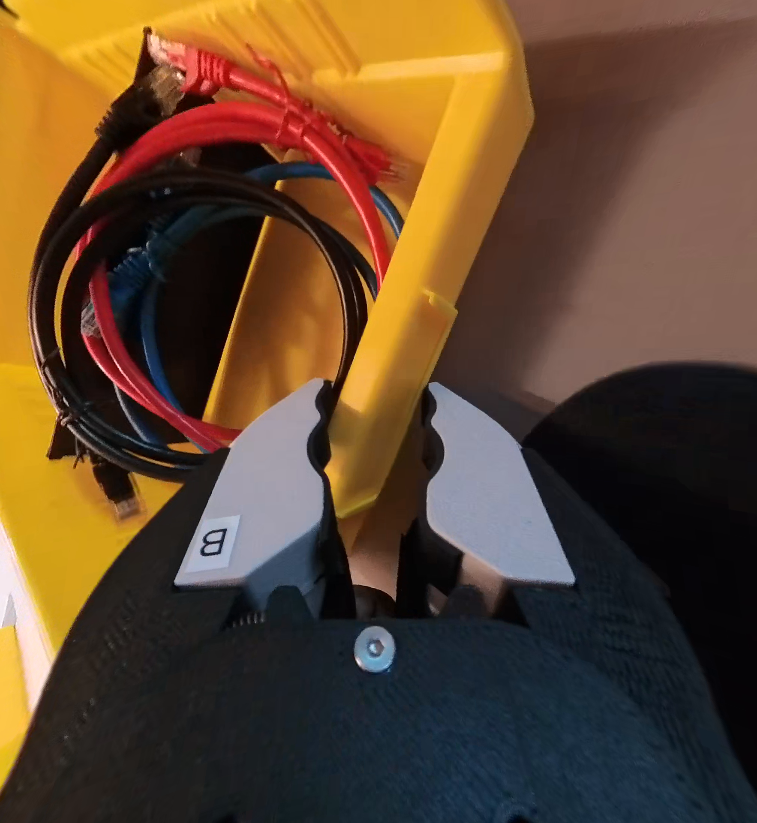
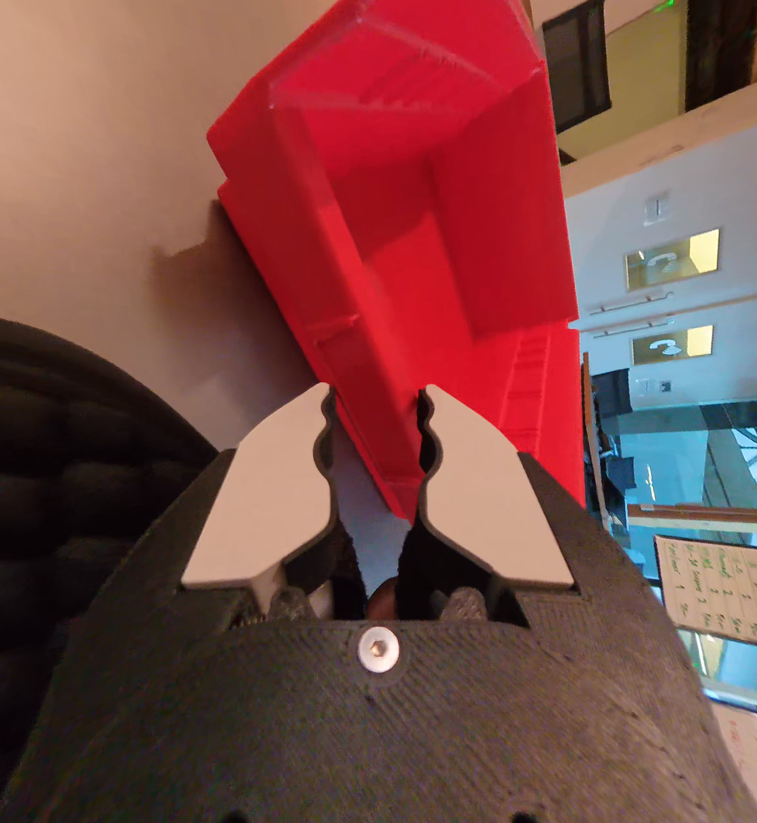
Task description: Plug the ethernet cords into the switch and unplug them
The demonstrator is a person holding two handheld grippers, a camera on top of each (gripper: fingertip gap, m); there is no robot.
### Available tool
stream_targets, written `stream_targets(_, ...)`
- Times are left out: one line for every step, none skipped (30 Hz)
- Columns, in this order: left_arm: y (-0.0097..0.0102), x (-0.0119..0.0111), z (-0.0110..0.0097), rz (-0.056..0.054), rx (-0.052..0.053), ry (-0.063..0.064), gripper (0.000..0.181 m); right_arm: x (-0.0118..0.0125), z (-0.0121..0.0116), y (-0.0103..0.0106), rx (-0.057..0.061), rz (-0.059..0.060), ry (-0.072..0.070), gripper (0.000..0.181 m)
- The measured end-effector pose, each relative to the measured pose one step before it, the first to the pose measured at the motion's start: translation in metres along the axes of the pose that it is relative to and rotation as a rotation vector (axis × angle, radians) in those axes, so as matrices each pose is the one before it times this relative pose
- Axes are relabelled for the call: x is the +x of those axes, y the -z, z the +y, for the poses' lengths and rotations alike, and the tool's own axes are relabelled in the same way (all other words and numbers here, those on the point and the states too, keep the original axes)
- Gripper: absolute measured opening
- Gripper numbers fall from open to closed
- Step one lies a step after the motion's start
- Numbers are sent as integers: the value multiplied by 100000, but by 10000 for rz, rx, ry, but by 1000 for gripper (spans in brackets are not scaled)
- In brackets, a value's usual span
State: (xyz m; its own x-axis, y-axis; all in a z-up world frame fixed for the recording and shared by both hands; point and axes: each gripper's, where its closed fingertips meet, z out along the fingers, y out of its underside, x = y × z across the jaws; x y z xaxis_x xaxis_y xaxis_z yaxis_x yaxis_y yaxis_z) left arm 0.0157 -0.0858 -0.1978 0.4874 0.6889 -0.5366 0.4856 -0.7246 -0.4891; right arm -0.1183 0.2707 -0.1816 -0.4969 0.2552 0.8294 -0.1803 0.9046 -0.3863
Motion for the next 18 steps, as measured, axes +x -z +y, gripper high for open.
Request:
stream_targets(383,-294,813,-43,-30,5,38,146,238,-31,-109,63,35,35)
stream_targets(384,-250,790,-25,-15,4,38,109,239,-7,-73,31,-3,35)
stream_targets(398,-261,809,-29,-39,38,39,125,287,33,-77,6,-36,35)
stream_targets(395,-251,829,-28,-59,44,39,125,335,42,-101,-14,-34,35)
stream_targets(387,-262,824,-40,-74,50,39,140,380,52,-124,-5,-10,35)
stream_targets(375,-285,857,-58,-95,47,39,156,415,53,-129,0,-14,35)
stream_targets(370,-300,826,-68,-66,-10,38,145,405,52,-116,-8,-13,35)
stream_targets(355,-279,795,-41,-41,55,38,145,441,80,-133,-27,9,35)
stream_targets(351,-255,712,-14,20,19,38,151,564,118,-198,-42,15,35)
stream_targets(349,-207,606,-6,83,-27,37,156,631,161,-230,-53,45,35)
stream_targets(378,-159,558,16,74,1,37,112,630,213,-192,-88,72,35)
stream_targets(397,-117,580,38,-14,19,37,27,554,281,-122,-133,133,34)
stream_targets(400,-101,512,38,-29,-56,37,-31,432,308,-33,-153,149,34)
stream_targets(329,-91,460,36,-36,-64,36,-57,295,253,30,-168,-15,35)
stream_targets(252,-53,556,87,-168,2,37,-106,54,224,167,-204,-102,36)
stream_targets(238,-90,667,97,-282,29,39,-209,-244,260,376,-282,-189,40)
stream_targets(436,-419,411,-75,-155,100,52,-88,-616,343,605,-227,-398,54)
stream_targets(800,-378,-213,22,195,227,64,11,-877,396,723,-216,-522,65)
